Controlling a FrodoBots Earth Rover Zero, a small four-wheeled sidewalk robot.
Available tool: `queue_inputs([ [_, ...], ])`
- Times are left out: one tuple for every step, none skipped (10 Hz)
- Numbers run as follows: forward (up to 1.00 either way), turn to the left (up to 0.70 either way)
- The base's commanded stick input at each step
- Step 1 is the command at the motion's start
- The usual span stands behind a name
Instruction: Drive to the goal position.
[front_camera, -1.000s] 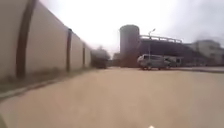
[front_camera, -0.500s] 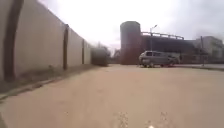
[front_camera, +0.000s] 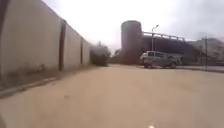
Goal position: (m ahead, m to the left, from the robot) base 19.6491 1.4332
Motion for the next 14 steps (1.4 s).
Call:
queue_inputs([
  [1.00,0.00],
  [1.00,0.00],
  [1.00,0.00],
  [1.00,0.00],
  [1.00,0.00],
  [1.00,-0.15],
  [1.00,-0.20],
  [1.00,-0.04],
  [1.00,0.00],
  [1.00,0.00],
  [1.00,0.00],
  [1.00,0.00],
  [1.00,0.00],
  [1.00,0.00],
])
